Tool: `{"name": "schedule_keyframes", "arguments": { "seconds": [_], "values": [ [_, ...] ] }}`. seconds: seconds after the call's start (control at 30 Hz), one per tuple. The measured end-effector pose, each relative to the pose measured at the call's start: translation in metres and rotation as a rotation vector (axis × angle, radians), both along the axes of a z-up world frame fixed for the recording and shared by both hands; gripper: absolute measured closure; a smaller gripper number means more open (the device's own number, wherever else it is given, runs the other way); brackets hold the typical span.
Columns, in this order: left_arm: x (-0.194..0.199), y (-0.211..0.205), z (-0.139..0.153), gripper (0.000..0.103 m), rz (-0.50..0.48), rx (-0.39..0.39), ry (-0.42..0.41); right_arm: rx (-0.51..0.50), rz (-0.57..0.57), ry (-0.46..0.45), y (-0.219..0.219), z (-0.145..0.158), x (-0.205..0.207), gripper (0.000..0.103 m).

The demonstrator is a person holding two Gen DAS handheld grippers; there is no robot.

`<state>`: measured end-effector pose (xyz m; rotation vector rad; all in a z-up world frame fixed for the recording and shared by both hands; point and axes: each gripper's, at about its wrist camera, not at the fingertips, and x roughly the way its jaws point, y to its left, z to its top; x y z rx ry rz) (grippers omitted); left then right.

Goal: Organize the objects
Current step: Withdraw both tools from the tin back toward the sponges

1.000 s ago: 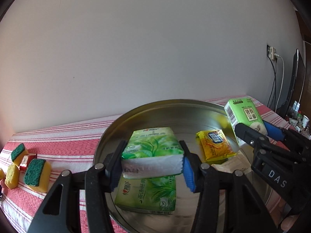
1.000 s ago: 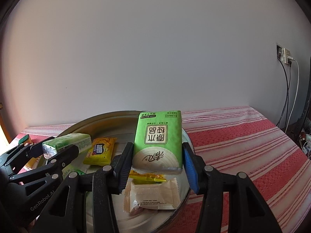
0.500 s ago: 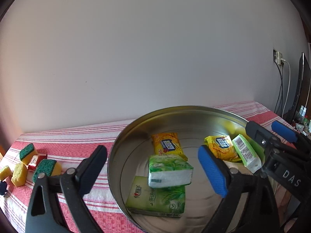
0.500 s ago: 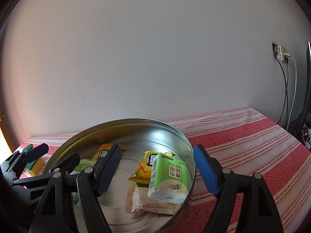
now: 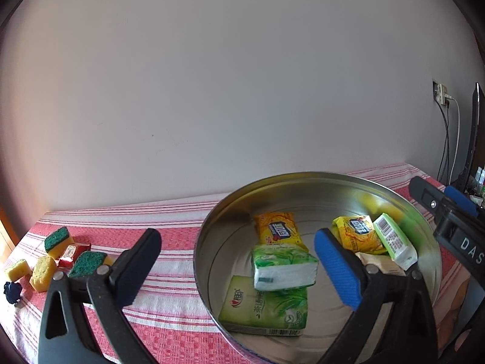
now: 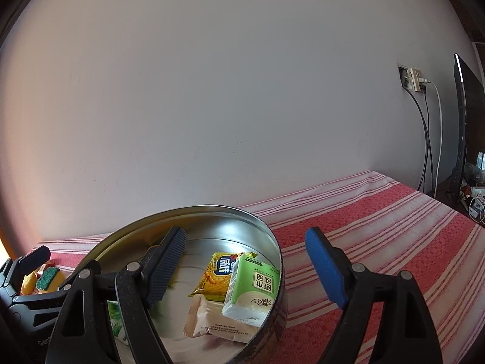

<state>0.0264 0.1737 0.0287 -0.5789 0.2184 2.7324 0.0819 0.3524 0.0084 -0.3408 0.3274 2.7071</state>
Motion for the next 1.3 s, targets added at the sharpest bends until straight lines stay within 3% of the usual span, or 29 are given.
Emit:
{"name": "schedule_keyframes", "arguments": {
  "seconds": [0.33, 0.6, 0.77, 1.0, 1.3],
  "values": [
    [-0.005, -0.015, -0.005, 0.001, 0.058, 0.002, 0.005, 0.04, -0.096, 0.142, -0.001, 0.008, 0.022, 0.02],
    [-0.004, -0.042, -0.007, 0.001, 0.1, -0.004, 0.009, 0.049, -0.138, 0.175, -0.012, 0.011, 0.028, 0.02],
    [-0.009, -0.068, -0.009, 0.001, 0.138, -0.014, 0.007, 0.0, -0.126, 0.145, -0.021, 0.009, 0.021, 0.02],
    [-0.022, -0.115, -0.011, 0.001, 0.202, 0.007, -0.006, 0.061, -0.126, 0.13, -0.055, 0.011, 0.013, 0.02],
    [-0.038, -0.171, -0.016, 0.001, 0.275, 0.001, -0.02, 0.038, -0.05, 0.115, -0.107, 0.008, -0.007, 0.02]
  ]
}}
